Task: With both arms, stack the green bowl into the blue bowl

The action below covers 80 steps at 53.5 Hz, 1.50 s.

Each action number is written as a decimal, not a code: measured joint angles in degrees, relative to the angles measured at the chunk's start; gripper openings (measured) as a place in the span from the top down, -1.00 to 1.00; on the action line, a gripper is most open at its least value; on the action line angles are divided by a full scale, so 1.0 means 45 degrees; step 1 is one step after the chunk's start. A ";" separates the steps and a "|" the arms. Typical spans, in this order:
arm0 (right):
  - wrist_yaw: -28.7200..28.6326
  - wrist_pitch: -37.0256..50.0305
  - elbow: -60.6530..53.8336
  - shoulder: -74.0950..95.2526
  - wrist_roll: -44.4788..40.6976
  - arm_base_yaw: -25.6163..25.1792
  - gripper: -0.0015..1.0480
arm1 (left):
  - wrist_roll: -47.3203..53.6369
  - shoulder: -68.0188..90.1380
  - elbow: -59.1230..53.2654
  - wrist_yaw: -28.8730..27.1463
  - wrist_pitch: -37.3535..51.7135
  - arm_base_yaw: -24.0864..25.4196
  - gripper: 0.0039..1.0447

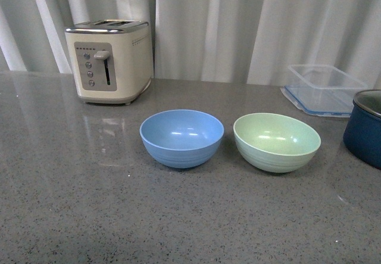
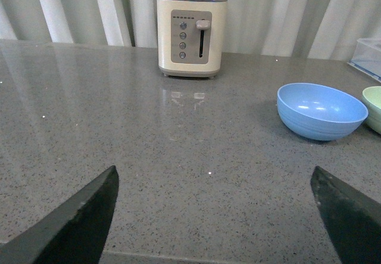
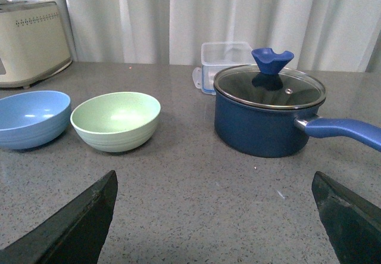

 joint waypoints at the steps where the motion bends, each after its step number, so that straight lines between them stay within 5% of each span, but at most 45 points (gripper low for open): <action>1: 0.0000 0.0000 0.0000 0.0005 0.0000 0.0000 -0.81 | 0.0005 0.0000 0.0000 0.0000 0.0000 0.0000 -0.88; 27: -0.2448 -0.0743 0.6144 0.8811 0.2900 0.0903 -0.81 | 0.0034 -0.0005 0.0000 0.0005 0.0000 0.0000 -0.88; 54: -0.0175 -0.1331 1.1783 1.8277 0.4007 0.2098 -0.81 | 0.0029 -0.0005 0.0000 0.0000 0.0000 0.0000 -0.88; 80: 0.0831 -0.1025 1.3945 2.1964 0.4284 0.1904 -0.81 | 0.0029 -0.0005 0.0000 0.0000 0.0000 0.0000 -0.88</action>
